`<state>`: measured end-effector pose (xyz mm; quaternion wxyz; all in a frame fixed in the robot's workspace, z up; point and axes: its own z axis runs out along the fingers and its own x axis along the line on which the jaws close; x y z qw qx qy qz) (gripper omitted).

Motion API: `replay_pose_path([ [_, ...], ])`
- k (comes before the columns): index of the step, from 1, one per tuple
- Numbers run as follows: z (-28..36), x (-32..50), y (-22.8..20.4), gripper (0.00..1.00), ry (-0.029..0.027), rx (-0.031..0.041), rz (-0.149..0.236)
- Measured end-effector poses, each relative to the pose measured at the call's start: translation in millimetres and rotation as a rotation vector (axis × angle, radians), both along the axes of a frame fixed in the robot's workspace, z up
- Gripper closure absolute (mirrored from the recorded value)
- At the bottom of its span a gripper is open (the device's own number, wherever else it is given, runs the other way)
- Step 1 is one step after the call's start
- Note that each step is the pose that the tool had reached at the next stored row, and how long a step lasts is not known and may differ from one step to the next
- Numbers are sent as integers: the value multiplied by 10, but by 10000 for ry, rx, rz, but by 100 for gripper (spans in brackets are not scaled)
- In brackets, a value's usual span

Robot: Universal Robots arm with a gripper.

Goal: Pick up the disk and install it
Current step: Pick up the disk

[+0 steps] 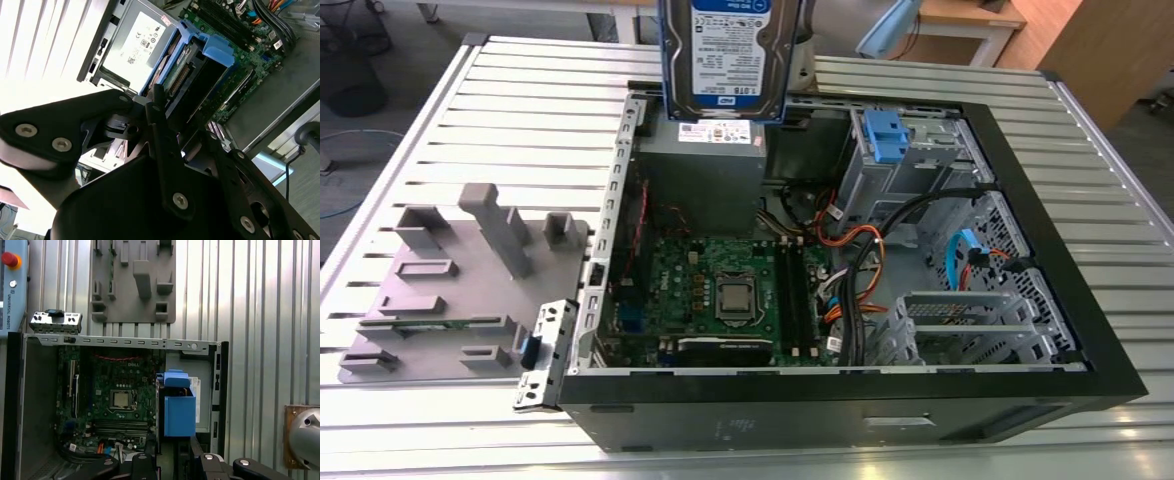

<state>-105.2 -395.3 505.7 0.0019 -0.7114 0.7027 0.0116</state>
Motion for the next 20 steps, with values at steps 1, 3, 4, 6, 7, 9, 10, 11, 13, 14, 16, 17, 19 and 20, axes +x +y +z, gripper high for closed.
replay_pose_path([
  [1, 0, 8, 0, 65, 0, 0, 1],
  [3, 0, 23, 0, 65, -1, 0, 1],
  [4, 0, 27, 0, 65, -1, 1, 1],
  [6, 0, 33, 0, 65, 0, 0, 0],
  [7, 0, 35, 0, 65, 0, 0, 0],
  [9, 0, 40, 0, 65, 0, 1, 0],
  [10, 0, 42, 0, 65, 0, 0, 0],
  [11, 0, 44, 0, 65, 0, 0, 0],
  [13, 0, 46, 0, 65, 0, 0, 0],
  [14, 0, 47, 0, 65, -1, 1, 0],
  [16, 0, 51, 0, 65, 0, 0, 1],
  [17, 0, 54, 0, 65, 0, 0, 2],
  [19, 0, 62, 0, 65, 0, 0, 1],
  [20, 0, 67, 0, 65, 0, 0, 1],
])
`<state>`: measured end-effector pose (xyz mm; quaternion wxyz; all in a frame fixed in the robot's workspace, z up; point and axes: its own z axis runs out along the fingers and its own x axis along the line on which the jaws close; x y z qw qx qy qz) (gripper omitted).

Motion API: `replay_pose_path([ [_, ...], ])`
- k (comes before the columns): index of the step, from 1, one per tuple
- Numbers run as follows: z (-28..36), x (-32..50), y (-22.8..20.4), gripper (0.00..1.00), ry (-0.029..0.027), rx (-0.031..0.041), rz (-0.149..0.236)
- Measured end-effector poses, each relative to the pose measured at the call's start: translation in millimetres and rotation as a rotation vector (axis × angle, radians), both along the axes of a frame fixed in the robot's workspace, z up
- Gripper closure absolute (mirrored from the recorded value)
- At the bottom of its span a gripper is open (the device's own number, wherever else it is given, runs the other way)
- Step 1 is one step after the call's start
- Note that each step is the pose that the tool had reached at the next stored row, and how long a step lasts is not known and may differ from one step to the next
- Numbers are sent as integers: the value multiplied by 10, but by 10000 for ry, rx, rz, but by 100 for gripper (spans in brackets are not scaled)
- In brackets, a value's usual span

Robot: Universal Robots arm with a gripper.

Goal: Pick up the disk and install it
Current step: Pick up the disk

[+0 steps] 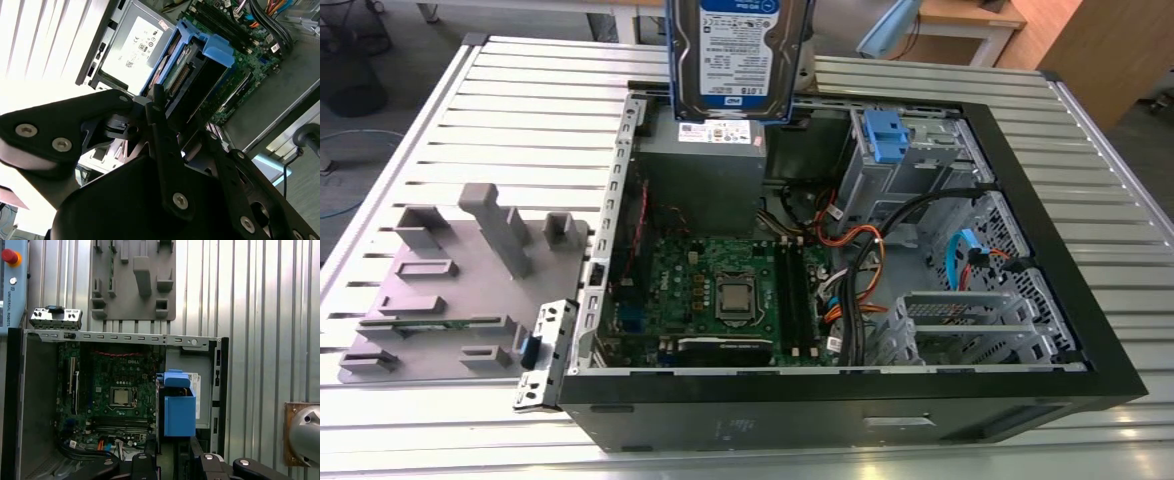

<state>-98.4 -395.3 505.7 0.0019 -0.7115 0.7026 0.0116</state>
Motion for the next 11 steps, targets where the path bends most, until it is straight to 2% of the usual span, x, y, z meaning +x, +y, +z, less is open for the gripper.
replay_pose_path([
  [11, 0, 37, 0, 65, 0, 0, 0],
])
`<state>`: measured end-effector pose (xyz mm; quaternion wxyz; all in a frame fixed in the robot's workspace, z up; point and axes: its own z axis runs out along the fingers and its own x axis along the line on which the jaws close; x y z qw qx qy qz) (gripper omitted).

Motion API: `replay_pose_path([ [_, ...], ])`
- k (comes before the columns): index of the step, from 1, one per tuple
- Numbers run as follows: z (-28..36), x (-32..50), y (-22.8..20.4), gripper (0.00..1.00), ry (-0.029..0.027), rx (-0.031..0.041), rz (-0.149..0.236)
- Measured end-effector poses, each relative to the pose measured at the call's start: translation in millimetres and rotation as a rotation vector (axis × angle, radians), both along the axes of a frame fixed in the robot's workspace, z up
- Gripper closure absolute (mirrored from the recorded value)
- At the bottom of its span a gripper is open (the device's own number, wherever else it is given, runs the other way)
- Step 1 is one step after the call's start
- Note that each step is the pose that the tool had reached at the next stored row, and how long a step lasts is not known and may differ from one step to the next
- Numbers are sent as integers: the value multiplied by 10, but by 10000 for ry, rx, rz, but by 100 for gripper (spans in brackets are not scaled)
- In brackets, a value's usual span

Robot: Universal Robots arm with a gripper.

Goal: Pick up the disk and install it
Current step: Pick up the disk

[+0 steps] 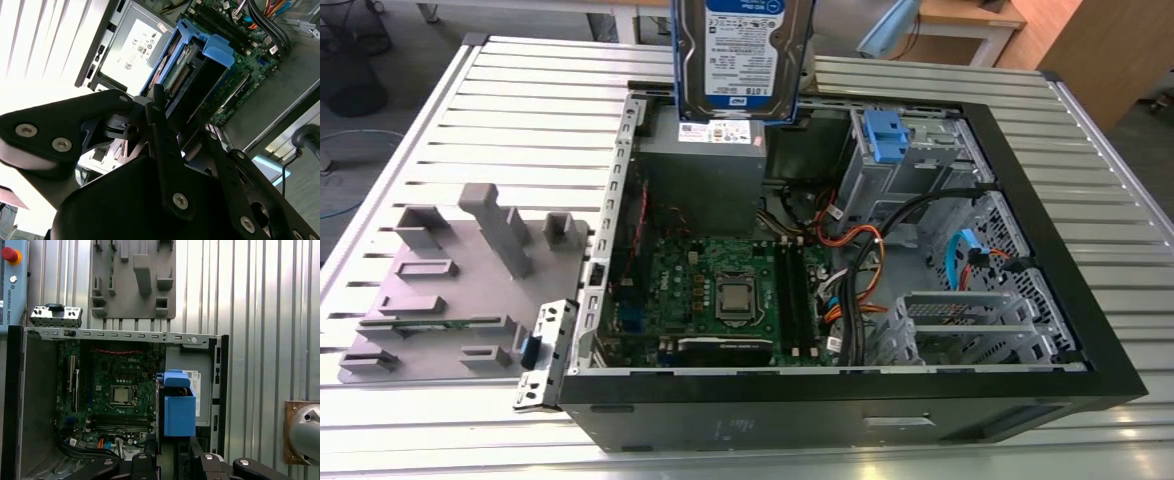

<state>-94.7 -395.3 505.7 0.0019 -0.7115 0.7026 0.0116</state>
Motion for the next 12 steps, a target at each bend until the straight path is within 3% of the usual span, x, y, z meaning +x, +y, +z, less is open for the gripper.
replay_pose_path([
  [12, 0, 78, 0, 65, 0, 0, 0],
])
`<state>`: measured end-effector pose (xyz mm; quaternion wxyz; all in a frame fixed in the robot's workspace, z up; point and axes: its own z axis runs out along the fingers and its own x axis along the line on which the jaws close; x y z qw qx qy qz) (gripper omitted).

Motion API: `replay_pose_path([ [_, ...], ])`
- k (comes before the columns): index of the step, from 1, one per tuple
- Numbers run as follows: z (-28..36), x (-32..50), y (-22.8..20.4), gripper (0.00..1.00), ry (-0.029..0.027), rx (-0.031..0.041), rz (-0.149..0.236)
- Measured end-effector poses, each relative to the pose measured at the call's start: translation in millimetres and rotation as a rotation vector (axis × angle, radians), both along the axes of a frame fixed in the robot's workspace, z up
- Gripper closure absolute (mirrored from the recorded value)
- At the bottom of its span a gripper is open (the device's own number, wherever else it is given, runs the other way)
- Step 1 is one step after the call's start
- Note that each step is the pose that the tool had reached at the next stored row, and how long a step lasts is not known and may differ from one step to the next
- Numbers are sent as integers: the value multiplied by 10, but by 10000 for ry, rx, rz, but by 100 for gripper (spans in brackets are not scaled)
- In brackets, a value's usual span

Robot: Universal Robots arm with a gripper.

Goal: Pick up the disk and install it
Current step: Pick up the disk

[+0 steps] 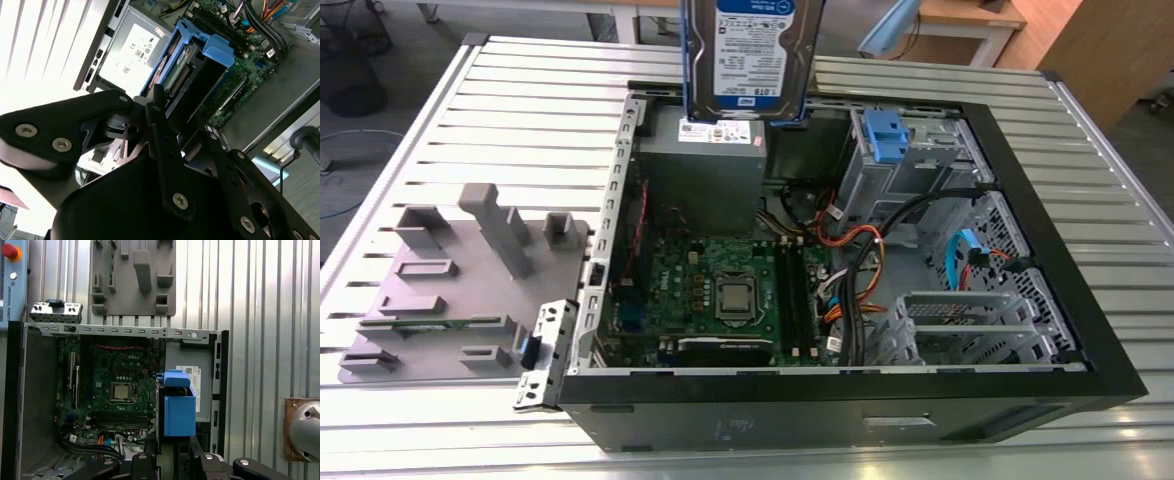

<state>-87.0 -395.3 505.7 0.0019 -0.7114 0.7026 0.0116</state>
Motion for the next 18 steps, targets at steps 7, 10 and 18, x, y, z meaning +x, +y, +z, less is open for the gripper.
replay_pose_path([
  [7, 0, 71, 0, 65, 0, 0, 1],
  [10, 0, 99, 0, 65, 0, 1, 0],
  [18, 0, 165, 0, 65, 0, 0, 1],
])
